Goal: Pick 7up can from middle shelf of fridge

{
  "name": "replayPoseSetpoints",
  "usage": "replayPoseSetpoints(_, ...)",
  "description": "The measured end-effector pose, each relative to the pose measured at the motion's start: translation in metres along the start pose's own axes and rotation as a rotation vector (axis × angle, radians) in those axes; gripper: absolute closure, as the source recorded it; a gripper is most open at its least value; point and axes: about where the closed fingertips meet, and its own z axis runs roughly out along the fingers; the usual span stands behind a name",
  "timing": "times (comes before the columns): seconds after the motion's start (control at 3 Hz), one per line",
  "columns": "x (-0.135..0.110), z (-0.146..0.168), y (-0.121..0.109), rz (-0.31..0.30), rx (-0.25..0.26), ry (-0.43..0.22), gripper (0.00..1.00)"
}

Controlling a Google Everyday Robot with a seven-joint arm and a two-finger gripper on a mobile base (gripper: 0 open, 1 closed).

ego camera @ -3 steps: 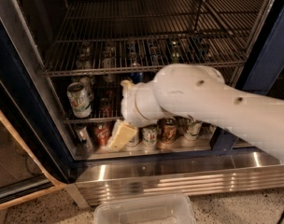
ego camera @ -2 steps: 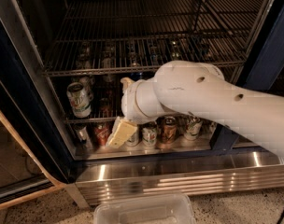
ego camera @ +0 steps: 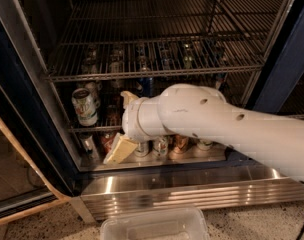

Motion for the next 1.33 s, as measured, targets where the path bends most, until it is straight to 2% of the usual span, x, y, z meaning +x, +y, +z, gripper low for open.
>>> replayPoseSetpoints(0.33,-0.002,0.032,0.010,0.045,0.046,-0.126,0.00)
replayPoseSetpoints(0.67,-0.009,0.057,0.012,0.100,0.116,-0.255,0.00)
replayPoseSetpoints(1.0,-0.017,0.060,-0.002,0.126,0.175,-0.296,0.00)
replayPoseSetpoints(1.33,-0.017,0.060,-0.002,0.125,0.175,-0.296,0.00)
